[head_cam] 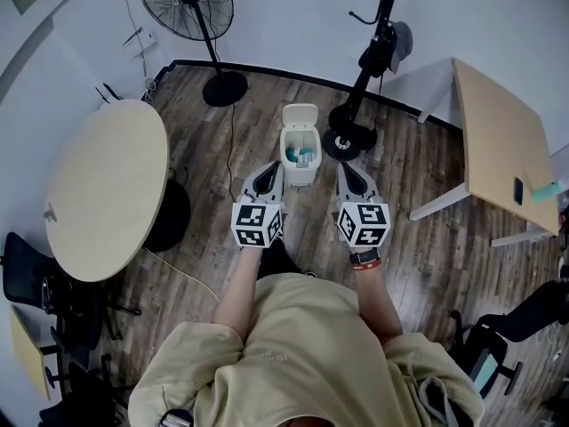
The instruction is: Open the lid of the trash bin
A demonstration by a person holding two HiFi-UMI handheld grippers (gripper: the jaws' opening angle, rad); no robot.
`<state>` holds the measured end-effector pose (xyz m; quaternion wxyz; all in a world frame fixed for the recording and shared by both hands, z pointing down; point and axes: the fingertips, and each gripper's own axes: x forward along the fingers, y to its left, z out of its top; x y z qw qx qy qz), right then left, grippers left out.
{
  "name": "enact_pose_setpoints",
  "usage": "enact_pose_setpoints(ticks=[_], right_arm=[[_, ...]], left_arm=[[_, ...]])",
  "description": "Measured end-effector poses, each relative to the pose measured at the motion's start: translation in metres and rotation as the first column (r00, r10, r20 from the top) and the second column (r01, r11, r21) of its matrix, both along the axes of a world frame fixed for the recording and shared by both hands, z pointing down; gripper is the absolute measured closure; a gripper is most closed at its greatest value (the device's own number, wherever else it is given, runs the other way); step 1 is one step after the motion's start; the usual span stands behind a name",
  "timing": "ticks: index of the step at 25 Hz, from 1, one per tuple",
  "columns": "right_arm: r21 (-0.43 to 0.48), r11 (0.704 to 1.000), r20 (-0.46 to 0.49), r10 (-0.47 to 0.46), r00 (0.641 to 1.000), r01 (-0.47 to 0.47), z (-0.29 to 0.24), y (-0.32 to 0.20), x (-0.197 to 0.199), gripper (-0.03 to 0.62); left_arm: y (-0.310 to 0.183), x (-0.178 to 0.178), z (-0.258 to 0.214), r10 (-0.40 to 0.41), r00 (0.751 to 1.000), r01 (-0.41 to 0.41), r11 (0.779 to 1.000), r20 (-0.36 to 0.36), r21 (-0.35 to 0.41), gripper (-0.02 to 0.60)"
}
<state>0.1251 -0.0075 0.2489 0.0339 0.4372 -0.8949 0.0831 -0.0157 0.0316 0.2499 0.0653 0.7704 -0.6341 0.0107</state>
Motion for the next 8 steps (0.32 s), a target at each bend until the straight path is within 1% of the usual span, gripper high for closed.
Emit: enact_pose_setpoints(ticks=[4, 6, 8], right_arm=[[-0.009, 1.000, 0.009, 0.007, 1.000, -0.007, 0.001, 0.001, -0.001, 0.580], [-0.013, 1.000, 0.012, -0.007, 1.000, 0.008, 0.003, 0.004, -0.016, 0.580], [-0.016, 0.999, 0.014, -0.037, 0.999, 0.037, 0.007, 0.009, -0.040, 0.580]], left_arm=[[-0.001, -0.001, 0.002, 0.013, 1.000, -0.013, 1.000, -0.002, 0.002, 0.557], [0.003, -0.017, 0.005, 0.001, 1.000, -0.001, 1.000, -0.004, -0.002, 0.557], [0.009, -0.040, 0.011, -0.023, 1.000, 0.023, 1.000, -0.007, -0.009, 0.557]])
